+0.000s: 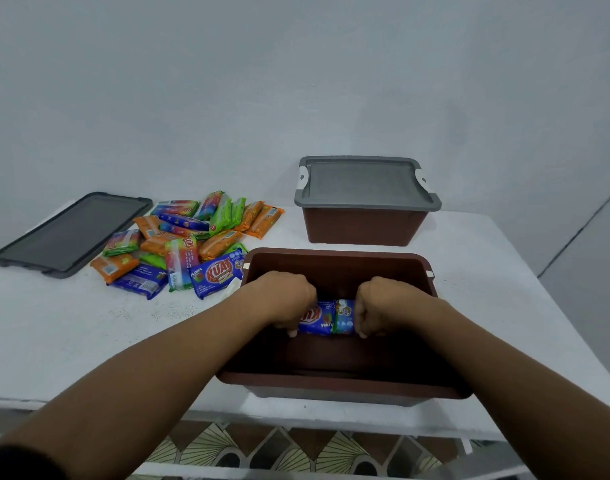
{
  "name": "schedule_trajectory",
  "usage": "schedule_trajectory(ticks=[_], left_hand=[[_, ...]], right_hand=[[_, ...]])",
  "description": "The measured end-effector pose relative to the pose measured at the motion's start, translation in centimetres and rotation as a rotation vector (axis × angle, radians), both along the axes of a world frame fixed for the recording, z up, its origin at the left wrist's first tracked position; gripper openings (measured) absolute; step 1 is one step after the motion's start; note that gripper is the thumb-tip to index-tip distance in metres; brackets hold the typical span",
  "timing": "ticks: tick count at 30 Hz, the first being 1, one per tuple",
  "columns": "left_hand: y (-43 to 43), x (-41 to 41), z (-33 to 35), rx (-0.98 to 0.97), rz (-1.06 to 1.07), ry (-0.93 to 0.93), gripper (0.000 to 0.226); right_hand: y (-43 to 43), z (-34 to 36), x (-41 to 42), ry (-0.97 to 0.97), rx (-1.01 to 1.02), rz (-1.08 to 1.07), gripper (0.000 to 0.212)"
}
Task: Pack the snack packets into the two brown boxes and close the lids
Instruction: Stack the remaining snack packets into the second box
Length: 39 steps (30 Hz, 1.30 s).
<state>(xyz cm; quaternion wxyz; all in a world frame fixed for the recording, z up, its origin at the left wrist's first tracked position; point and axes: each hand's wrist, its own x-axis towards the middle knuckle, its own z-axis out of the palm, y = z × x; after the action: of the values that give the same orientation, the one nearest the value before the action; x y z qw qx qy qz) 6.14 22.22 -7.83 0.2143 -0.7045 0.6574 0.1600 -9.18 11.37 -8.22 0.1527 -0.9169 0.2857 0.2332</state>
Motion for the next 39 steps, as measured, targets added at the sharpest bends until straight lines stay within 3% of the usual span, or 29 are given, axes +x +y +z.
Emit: schedule_trajectory(ticks=[3, 8, 13, 26, 35, 39], left_hand=[[0.1, 0.5, 0.6, -0.168, 0.063, 0.201, 0.019], [0.6, 2.0, 2.9, -0.571, 0.086, 0.440, 0.014], [1.7, 5.3, 4.7, -0.712, 0.045, 0.482, 0.007], [8.7, 18.8, 4.9, -0.715, 0.059, 0.484, 0.008], [11.8, 27.1, 3.5, -0.681, 0.081, 0.499, 0.010], [12.0, 29.1, 2.7, -0.611, 0.050, 0.434, 0.014]], right_hand=[[-0.1, 1.1, -0.2, -0.207, 0.038, 0.007, 0.011], [0.2, 4.9, 0.5, -0.496, 0.002, 0.018, 0.010], [1.2, 6.9, 3.8, -0.671, -0.046, 0.052, 0.007], [7.9, 6.9, 18.2, -0.678, -0.088, 0.115, 0.014], [10.5, 4.4, 26.2, -0.467, -0.147, 0.135, 0.025], [11.4, 3.7, 27.8, -0.342, -0.184, 0.135, 0.019]])
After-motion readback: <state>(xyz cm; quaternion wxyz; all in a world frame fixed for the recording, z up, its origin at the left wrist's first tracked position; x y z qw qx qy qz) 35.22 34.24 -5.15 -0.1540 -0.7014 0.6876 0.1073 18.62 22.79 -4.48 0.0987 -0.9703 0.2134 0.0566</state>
